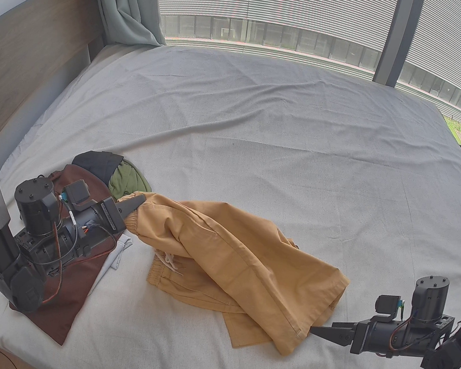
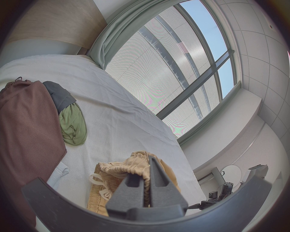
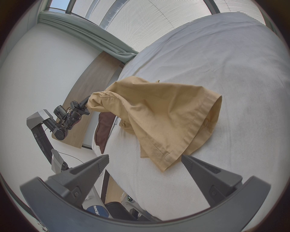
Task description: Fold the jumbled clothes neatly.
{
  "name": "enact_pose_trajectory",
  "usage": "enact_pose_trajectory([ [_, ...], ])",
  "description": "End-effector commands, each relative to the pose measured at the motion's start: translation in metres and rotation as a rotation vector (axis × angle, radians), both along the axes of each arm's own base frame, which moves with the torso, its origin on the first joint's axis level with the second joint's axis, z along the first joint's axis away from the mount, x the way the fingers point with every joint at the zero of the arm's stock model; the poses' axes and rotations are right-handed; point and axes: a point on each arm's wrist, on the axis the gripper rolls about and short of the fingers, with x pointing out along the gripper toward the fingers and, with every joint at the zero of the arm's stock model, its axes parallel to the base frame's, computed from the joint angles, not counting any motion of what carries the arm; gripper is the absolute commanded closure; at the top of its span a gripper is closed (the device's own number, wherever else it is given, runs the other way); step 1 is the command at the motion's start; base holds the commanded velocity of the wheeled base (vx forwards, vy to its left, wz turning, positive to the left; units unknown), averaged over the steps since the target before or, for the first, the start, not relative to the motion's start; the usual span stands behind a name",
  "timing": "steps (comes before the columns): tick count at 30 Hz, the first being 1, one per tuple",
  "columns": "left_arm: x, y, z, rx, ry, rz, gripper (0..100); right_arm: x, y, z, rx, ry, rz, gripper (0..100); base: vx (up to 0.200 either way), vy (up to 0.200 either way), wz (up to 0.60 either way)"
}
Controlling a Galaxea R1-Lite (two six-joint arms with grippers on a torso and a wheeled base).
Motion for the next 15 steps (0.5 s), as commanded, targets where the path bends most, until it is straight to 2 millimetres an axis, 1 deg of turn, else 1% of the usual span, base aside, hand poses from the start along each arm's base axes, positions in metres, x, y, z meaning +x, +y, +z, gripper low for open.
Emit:
enact_pose_trajectory([
  [1,0.0,0.0,0.0,-0.001,0.001,0.0,100,-0.001,0.007,-0.031,-0.01,0.113,0.01,0,0.0,0.0,0.0],
  [2,0.0,0.0,0.0,0.0,-0.001,0.0,100,0.001,0.008,-0.037,-0.01,0.11,0.009,0,0.0,0.0,0.0],
  [6,0.001,0.0,0.0,0.0,-0.003,0.0,100,0.003,0.009,-0.044,-0.01,0.111,0.01,0,0.0,0.0,0.0],
  [9,0.001,0.0,0.0,0.0,-0.003,0.0,100,0.008,0.011,-0.057,-0.005,0.095,0.008,0,0.0,0.0,0.0],
  [15,0.001,0.0,0.001,-0.001,-0.004,0.0,100,0.01,0.013,-0.065,0.018,0.111,-0.006,0,0.0,0.0,0.0],
])
